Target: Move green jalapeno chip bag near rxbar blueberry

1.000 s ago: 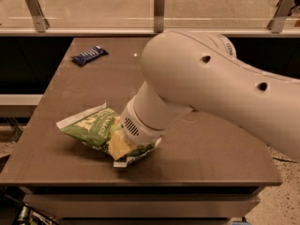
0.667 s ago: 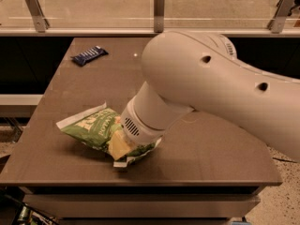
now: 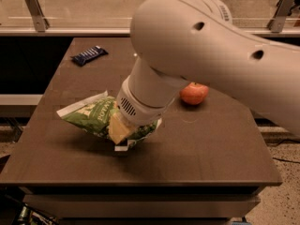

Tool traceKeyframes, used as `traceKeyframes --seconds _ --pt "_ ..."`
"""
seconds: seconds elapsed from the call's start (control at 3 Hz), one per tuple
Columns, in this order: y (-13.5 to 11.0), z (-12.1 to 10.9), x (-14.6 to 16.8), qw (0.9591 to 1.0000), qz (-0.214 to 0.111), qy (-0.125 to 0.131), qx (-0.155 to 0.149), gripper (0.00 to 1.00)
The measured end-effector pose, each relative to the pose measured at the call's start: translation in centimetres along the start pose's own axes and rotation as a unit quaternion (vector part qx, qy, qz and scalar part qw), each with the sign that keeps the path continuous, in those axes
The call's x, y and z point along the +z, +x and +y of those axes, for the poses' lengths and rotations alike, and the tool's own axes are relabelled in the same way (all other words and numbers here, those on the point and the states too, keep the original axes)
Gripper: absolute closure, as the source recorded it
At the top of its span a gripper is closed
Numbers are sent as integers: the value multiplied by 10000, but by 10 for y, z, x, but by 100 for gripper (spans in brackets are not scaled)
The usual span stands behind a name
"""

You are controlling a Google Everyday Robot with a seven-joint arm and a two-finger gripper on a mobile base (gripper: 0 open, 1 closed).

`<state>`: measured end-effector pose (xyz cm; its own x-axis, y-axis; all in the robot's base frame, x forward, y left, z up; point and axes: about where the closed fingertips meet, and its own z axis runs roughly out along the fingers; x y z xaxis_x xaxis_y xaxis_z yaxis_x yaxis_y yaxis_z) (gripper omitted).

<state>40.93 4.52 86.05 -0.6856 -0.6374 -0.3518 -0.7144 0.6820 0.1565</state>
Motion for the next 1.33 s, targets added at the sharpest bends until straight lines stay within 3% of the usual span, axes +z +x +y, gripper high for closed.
traceKeyframes --seconds 0.33,1.33 --pt "-14 -14 -19 9999 -1 113 -102 100" --pt "-54 -67 -70 9963 -509 174 -669 100"
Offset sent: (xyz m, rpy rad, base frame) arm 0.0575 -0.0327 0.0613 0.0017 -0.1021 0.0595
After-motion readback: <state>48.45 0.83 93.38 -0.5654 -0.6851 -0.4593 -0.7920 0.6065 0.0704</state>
